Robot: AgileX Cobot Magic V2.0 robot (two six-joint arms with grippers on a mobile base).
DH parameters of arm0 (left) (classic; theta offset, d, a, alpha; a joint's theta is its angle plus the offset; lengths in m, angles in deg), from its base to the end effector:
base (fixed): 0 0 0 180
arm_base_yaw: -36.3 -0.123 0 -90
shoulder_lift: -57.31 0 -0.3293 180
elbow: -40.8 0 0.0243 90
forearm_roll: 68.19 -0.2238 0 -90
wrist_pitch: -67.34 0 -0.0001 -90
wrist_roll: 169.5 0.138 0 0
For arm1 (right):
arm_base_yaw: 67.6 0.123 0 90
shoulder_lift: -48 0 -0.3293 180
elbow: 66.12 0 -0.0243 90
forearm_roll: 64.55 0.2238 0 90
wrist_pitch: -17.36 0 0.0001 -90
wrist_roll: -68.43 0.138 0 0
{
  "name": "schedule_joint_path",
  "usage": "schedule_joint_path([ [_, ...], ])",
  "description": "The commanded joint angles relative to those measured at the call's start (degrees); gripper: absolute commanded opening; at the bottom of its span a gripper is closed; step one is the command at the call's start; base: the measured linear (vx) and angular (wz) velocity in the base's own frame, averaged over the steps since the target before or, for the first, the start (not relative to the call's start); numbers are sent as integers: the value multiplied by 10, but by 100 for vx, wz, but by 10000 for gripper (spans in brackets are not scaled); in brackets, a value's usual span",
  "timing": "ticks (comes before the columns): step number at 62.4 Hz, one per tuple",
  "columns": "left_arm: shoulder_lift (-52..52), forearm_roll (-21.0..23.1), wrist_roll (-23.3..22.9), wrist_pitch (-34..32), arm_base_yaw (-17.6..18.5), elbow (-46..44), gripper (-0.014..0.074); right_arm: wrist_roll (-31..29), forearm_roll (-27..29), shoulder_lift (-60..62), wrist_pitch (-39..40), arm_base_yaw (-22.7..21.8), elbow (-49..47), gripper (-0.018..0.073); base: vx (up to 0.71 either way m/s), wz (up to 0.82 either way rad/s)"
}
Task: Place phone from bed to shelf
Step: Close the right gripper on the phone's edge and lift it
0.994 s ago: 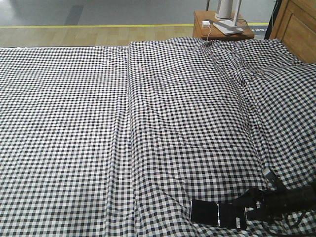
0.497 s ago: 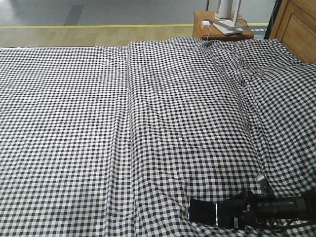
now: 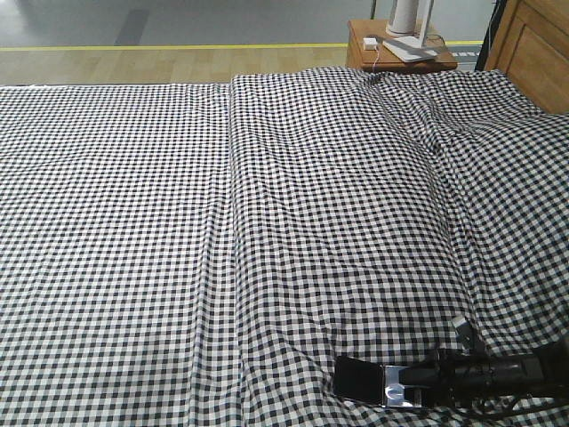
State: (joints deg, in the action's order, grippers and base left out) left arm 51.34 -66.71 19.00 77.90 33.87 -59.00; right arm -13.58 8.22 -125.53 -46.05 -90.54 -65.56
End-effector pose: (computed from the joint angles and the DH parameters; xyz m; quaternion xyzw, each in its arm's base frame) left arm 0.0312 0.0007 0.1802 0.0317 0.7467 0.0531 0.6623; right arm 0.3631 -0.0257 -0.1251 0.0766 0.8546 0.5126 0.0317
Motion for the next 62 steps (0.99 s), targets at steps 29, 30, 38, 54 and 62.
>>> schedule_joint_path([
  [29,8,5,-3,-41,2,-12,1,12,-92,89,-104,0,3,-10,0,0],
  [30,8,5,-3,-41,2,-12,1,13,-97,93,-104,0,3,-10,0,0],
  [38,8,5,-3,-41,2,-12,1,-10,-102,138,-104,3,28,-6,0,0],
  [54,8,5,-3,-41,2,-12,1,-42,-93,237,-104,3,90,-4,0,0],
  [62,8,5,-3,-41,2,-12,1,-38,-92,302,-104,3,118,-4,0,0],
])
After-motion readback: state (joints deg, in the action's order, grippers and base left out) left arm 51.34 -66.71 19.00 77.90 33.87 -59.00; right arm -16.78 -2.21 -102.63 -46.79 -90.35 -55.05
